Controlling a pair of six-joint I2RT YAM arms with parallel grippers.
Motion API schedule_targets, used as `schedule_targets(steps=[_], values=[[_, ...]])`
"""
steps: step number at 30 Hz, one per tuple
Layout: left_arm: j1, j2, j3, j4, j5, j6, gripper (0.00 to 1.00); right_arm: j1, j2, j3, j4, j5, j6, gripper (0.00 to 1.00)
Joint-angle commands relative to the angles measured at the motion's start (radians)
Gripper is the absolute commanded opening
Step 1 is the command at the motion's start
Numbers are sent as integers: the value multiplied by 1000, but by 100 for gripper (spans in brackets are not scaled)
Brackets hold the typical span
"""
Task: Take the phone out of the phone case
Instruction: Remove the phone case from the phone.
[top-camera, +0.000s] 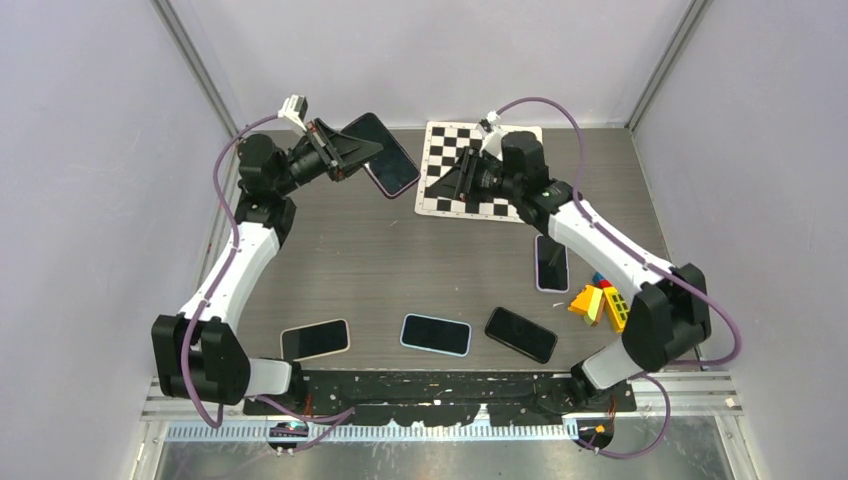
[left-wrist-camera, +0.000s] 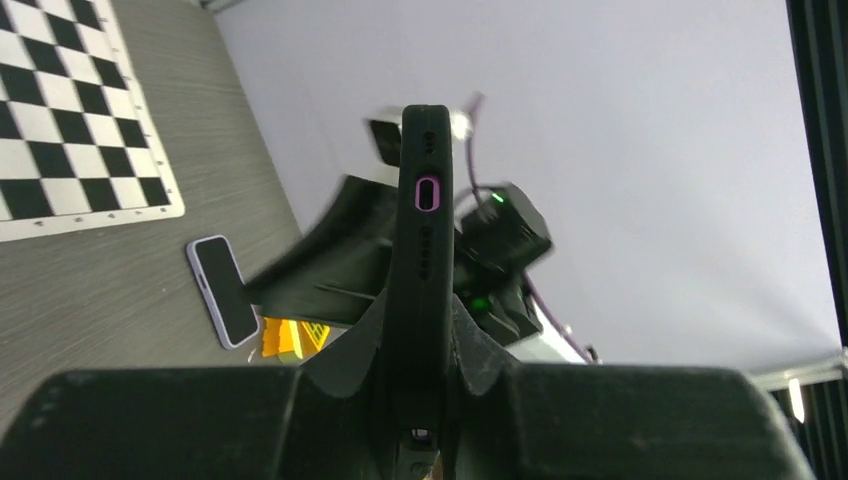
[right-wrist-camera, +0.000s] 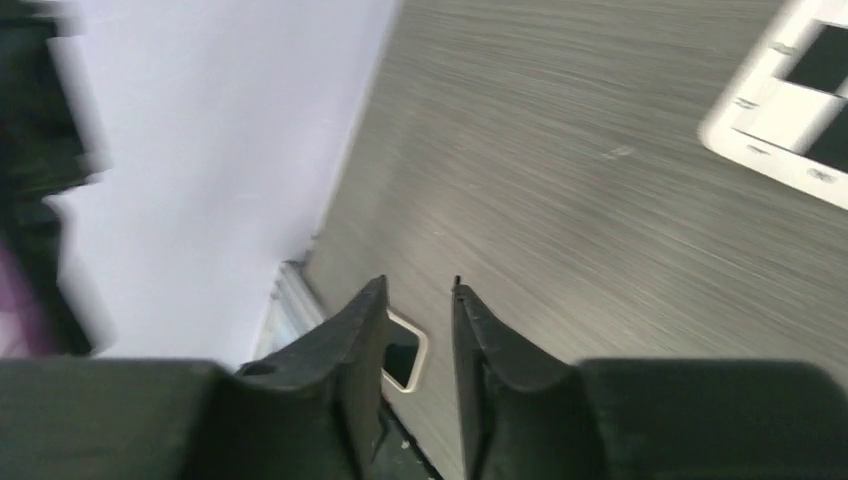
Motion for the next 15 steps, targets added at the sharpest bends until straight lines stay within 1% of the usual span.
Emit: schedule_targets(steps=[1,2,3,4,5,6,7,10,12,15], values=[[4,-68,-11,-53,-160,11,0,5,-118,-74,309,-239,24,42],[3,-78,-24,-28,-191,-3,0,5,-133,-98,384,-254,73,45],[4,-87,-32,-16,-217,-16,0,5,-140,-109,427,-273,99,51],[4,-94,-34,-18,-236,-29,0,6,-151,-131,508,-279,154,55],[4,-98,-35,-17,-254,-39,0,7,-155,-140,547,-284,177,62],[4,-101,-35,-16,-269,-59,0,8,-161,-150,599,-280,213,66],[4,-103,-39,-13,-287,-80,0,11,-162,-150,612,-263,229,71],[3,-106,-63,1,-343,-163,0,26,-151,-107,624,-229,310,76],[3,-97,-82,38,-371,-216,0,55,-142,-86,611,-202,335,77],[3,-65,-95,57,-371,-266,0,104,-132,-63,544,-115,338,78]])
